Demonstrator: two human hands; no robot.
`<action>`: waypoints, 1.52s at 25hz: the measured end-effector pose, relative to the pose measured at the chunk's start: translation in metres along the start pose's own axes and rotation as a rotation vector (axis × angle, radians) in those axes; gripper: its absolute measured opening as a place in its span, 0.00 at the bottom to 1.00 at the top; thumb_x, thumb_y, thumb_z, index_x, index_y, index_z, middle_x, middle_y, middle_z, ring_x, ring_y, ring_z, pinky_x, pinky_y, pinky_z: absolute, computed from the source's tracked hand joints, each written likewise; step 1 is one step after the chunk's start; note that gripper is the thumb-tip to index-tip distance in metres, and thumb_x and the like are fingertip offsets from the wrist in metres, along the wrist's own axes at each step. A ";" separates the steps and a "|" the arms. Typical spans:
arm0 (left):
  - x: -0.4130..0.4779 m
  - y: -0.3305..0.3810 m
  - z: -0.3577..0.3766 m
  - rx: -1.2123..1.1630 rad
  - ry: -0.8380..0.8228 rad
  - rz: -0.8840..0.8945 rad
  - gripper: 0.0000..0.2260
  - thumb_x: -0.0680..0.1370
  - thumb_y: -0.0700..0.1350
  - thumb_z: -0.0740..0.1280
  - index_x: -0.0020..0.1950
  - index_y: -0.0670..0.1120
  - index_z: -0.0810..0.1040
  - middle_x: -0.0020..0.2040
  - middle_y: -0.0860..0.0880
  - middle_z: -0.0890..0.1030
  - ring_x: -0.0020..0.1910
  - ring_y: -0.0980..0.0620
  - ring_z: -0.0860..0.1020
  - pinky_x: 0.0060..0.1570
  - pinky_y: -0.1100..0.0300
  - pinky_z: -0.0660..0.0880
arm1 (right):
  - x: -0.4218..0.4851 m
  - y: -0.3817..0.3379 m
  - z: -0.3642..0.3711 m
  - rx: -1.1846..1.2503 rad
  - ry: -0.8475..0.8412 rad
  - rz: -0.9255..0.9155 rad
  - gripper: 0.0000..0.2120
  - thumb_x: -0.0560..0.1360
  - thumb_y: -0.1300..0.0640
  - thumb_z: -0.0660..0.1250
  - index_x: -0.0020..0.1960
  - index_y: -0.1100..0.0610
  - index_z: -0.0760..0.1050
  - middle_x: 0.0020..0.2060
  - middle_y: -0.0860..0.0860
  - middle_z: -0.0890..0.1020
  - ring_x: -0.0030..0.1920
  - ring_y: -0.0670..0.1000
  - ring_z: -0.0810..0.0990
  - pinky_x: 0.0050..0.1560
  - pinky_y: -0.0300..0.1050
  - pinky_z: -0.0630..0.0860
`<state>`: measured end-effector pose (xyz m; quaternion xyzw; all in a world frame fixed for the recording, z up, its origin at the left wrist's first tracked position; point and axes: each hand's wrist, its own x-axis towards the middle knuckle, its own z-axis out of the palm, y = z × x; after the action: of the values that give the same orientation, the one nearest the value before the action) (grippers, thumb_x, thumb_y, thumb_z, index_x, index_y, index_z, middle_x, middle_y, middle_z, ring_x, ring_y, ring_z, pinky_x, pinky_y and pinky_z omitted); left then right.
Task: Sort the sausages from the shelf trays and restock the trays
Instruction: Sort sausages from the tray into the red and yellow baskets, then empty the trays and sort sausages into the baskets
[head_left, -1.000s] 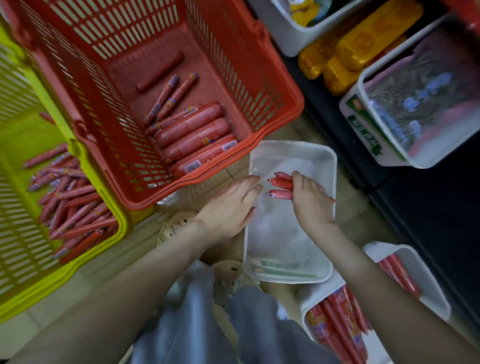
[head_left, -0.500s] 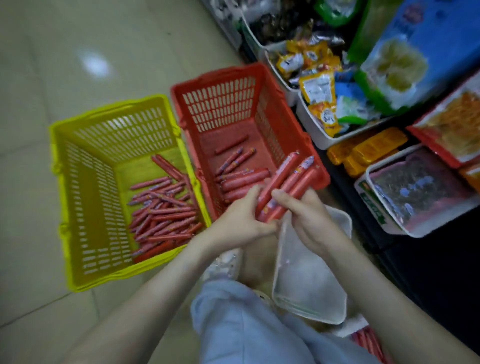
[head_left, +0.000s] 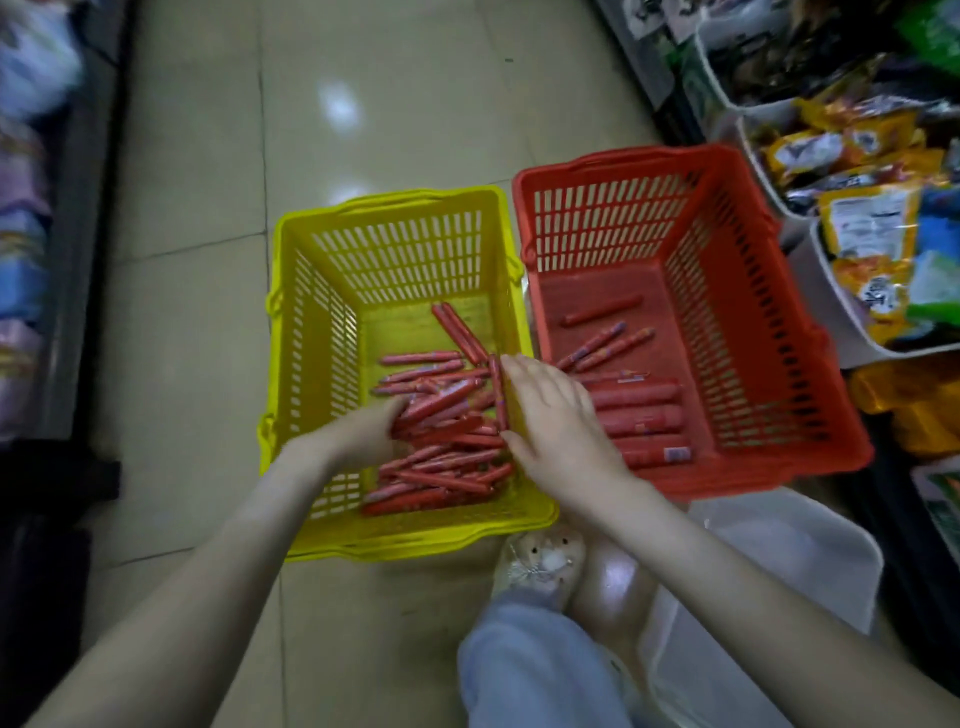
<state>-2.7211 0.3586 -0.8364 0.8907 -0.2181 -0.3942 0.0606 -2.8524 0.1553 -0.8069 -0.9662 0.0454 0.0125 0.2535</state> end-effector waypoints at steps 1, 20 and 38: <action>0.006 0.010 0.003 0.068 0.069 -0.006 0.30 0.74 0.49 0.70 0.72 0.41 0.64 0.69 0.41 0.70 0.67 0.42 0.69 0.64 0.56 0.66 | 0.003 -0.002 0.008 -0.021 0.003 -0.011 0.34 0.73 0.58 0.68 0.75 0.60 0.59 0.71 0.56 0.67 0.71 0.56 0.64 0.72 0.52 0.58; -0.036 0.312 0.335 0.733 -0.105 1.376 0.25 0.78 0.44 0.57 0.76 0.42 0.60 0.74 0.38 0.64 0.71 0.40 0.65 0.71 0.50 0.57 | -0.476 0.157 0.090 0.094 0.083 1.370 0.26 0.75 0.55 0.66 0.70 0.60 0.64 0.63 0.60 0.72 0.64 0.62 0.69 0.66 0.56 0.64; -0.077 0.327 0.195 0.739 0.167 1.404 0.20 0.70 0.37 0.71 0.62 0.37 0.75 0.65 0.33 0.71 0.57 0.32 0.75 0.55 0.40 0.75 | -0.490 0.120 0.114 0.085 -0.013 1.243 0.26 0.80 0.45 0.57 0.73 0.55 0.59 0.66 0.54 0.68 0.65 0.56 0.67 0.66 0.55 0.64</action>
<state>-3.0207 0.1111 -0.8254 0.5343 -0.8395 -0.0980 0.0115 -3.3519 0.1475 -0.9420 -0.7482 0.5981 0.1618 0.2373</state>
